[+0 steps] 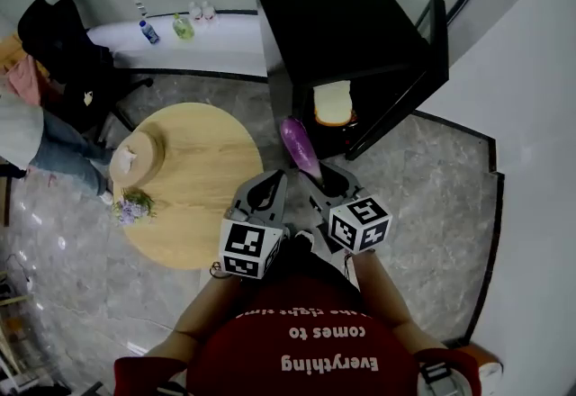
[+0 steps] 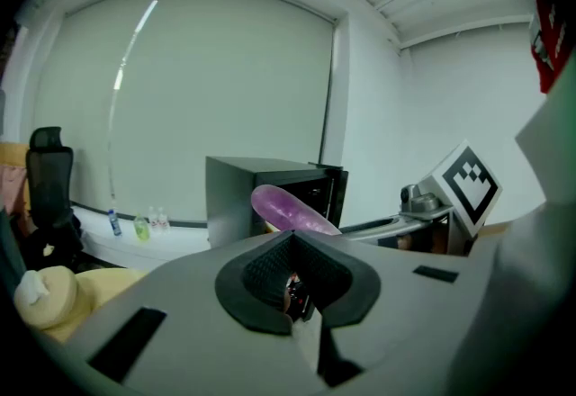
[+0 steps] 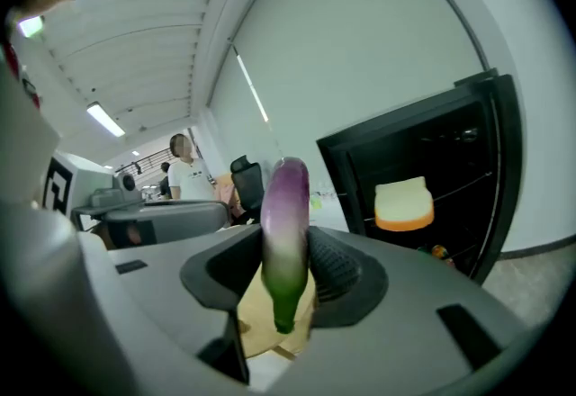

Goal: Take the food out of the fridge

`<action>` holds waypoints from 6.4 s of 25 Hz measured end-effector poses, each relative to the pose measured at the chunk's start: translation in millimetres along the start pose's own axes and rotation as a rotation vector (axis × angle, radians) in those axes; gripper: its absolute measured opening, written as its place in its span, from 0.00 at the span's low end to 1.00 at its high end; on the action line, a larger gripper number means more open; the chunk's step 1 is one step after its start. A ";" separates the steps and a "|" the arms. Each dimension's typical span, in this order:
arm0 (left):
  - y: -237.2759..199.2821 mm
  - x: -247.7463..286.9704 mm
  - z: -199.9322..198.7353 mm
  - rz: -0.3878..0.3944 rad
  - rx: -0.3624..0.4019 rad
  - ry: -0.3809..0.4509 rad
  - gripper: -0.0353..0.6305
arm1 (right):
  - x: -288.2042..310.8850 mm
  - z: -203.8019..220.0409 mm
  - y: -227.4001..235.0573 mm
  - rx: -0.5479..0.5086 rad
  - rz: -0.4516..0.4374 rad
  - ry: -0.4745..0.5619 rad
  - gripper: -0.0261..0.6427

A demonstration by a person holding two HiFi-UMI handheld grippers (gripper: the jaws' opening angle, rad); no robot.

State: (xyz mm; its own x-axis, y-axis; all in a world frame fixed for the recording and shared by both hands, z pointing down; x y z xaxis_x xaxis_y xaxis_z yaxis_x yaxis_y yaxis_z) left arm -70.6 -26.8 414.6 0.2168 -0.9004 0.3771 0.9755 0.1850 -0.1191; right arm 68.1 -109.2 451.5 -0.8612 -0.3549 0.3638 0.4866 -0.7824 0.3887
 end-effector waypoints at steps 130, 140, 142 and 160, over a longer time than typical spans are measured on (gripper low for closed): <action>37.0 84.9 -2.1 0.208 0.152 -0.089 0.06 | 40.4 47.1 174.4 1.100 -0.035 0.276 0.34; 29.7 84.2 9.7 0.186 0.133 -0.138 0.06 | 75.2 56.9 206.1 1.210 -0.029 0.258 0.36; 26.6 83.1 12.4 0.175 0.127 -0.148 0.06 | 79.0 56.8 207.0 1.226 -0.047 0.260 0.37; 17.9 84.8 11.6 0.141 0.131 -0.151 0.06 | 80.1 51.3 208.4 1.322 -0.234 0.413 0.18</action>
State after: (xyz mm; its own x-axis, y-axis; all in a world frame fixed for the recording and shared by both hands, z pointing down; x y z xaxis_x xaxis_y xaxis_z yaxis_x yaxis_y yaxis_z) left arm -34.3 -95.4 455.1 0.3449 -0.7947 0.4995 0.9294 0.3635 -0.0635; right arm 108.1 -274.4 605.1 -0.8082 -0.5890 -0.0013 -0.0947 0.1279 0.9873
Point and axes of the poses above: the fingertips, and each gripper's own axes: x forward along the fingers, y to its right, z out of its underside, the point moved 9 cm from there along -x, backward along the fingers, and after that the axes turned 1 degree about -y, right-handed, at the moved point
